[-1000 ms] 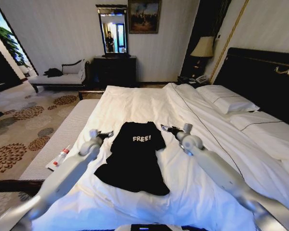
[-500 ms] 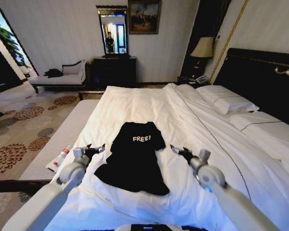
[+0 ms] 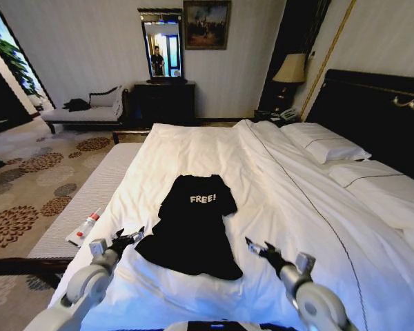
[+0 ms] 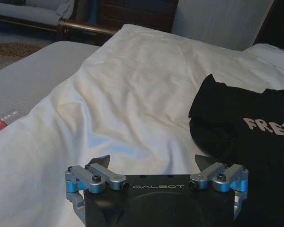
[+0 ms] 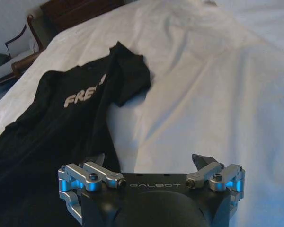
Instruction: Fold the clothes on the bed.
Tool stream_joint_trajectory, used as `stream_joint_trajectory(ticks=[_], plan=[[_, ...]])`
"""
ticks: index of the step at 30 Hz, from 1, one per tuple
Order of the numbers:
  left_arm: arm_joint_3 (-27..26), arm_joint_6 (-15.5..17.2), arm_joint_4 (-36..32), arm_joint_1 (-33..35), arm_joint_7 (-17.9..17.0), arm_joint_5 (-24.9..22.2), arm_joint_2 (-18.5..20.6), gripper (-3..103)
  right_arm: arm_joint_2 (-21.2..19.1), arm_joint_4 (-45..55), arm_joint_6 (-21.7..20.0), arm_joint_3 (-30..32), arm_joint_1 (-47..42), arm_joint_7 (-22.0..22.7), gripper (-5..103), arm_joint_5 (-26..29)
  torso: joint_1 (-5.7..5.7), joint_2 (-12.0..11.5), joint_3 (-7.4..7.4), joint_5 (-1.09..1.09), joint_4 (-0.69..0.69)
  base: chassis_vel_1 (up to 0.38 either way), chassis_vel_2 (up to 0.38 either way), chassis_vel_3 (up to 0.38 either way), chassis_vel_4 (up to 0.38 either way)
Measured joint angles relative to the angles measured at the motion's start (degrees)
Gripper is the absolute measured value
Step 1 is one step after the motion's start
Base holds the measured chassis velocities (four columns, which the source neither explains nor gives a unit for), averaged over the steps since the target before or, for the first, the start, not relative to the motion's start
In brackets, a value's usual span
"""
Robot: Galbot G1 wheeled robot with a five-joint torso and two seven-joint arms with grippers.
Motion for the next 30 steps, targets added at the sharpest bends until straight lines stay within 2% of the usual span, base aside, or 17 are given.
stream_joint_trajectory(ticks=[7,14,15,21,23,26,27,30], plan=[[0.5,0.3,0.0,1.8,0.6,-1.2,-0.2,100,1.6,0.1,0.0,-0.5,-1.1,-0.1,100,-1.7,0.01,0.0,0.01,0.0,0.0,0.0,0.0,0.0,0.0],[3.5,0.5,1.9,2.7,1.1,-0.1,-0.4,100,2.4,0.1,0.0,-0.9,-1.0,0.2,100,-2.2,0.01,0.0,0.01,0.0,0.0,0.0,0.0,0.0,0.0],[3.9,0.5,2.2,2.6,1.1,0.2,-0.4,103,2.5,0.1,0.0,-0.9,-0.9,0.2,100,-2.2,0.01,0.0,0.01,0.0,0.0,0.0,0.0,0.0,0.0],[5.9,0.5,3.2,1.1,1.0,0.5,-0.6,98,2.2,0.0,0.1,-0.8,-0.7,0.6,100,-2.2,0.01,0.0,0.01,0.0,0.0,0.0,0.0,0.0,0.0],[6.2,0.5,3.2,1.0,0.8,0.6,-0.6,94,2.1,0.0,0.1,-0.8,-0.6,0.7,100,-2.1,0.01,0.0,0.01,0.0,0.0,0.0,0.0,0.0,0.0],[6.9,0.5,3.5,0.5,0.2,0.9,-0.7,78,1.8,-0.2,0.2,-0.8,-0.1,1.0,100,-1.9,0.02,0.0,0.01,0.0,0.0,0.0,0.0,0.0,0.0],[6.9,0.5,3.5,0.5,0.2,0.9,-0.7,78,1.8,-0.2,0.2,-0.8,-0.1,1.0,100,-1.9,0.02,0.0,0.01,0.0,0.0,0.0,0.0,0.0,0.0],[7.1,0.5,3.6,0.3,0.0,0.9,-0.6,68,1.7,-0.4,0.2,-0.9,0.1,1.2,100,-1.6,0.01,0.0,0.01,0.0,0.0,0.0,0.0,0.0,0.0]])
